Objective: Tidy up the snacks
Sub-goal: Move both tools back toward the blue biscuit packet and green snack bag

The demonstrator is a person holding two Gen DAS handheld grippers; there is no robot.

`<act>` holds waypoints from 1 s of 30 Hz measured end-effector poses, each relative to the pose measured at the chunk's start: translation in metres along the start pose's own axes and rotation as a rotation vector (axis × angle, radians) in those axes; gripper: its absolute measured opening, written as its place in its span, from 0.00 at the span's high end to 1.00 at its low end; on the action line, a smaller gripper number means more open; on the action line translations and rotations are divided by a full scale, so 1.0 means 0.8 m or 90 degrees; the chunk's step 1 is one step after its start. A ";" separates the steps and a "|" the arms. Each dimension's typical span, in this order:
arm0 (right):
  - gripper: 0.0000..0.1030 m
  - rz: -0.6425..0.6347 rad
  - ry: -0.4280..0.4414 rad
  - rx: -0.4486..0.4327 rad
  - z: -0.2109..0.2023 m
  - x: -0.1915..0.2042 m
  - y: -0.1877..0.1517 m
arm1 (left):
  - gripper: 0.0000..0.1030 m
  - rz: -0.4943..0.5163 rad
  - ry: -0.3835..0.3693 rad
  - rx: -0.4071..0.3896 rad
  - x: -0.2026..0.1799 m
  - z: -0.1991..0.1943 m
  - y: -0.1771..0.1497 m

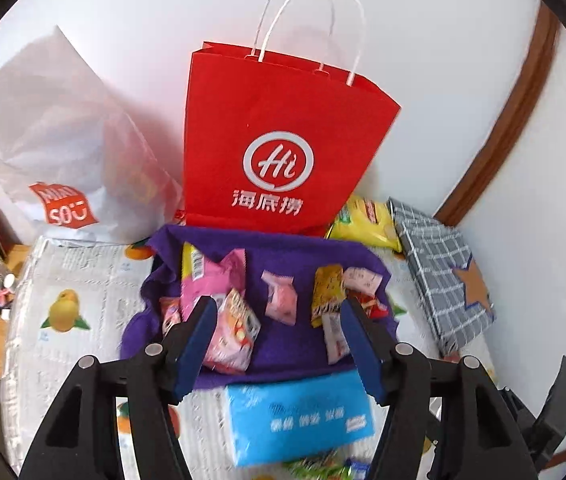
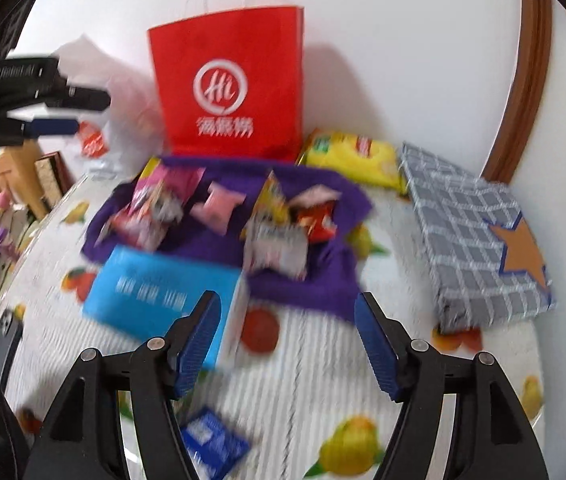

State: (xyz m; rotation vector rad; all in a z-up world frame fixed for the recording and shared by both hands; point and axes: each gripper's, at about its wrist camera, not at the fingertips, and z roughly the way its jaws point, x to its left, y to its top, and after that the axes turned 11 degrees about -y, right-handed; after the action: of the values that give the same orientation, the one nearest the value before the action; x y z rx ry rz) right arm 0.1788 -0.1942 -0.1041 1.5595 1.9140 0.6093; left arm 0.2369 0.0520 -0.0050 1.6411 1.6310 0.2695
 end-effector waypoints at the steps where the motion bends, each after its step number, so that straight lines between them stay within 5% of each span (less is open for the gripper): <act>1: 0.33 -0.008 0.015 0.004 -0.002 0.003 -0.013 | 0.40 0.002 0.001 0.000 0.000 -0.005 -0.007; 8: 0.33 -0.067 0.110 0.022 -0.007 0.027 -0.084 | 0.37 0.004 0.026 0.004 0.015 -0.027 -0.065; 15: 0.33 -0.145 0.106 0.022 -0.006 0.048 -0.132 | 0.37 -0.029 0.039 0.031 0.045 -0.031 -0.113; 30: 0.33 -0.162 0.078 0.031 0.048 0.066 -0.131 | 0.37 -0.002 0.049 0.051 0.053 -0.032 -0.159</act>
State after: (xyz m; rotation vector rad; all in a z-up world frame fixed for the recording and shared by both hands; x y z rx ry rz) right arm 0.1243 -0.1649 -0.2107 1.3032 2.1908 0.5608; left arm 0.1318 0.0830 -0.0861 1.7063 1.7216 0.2714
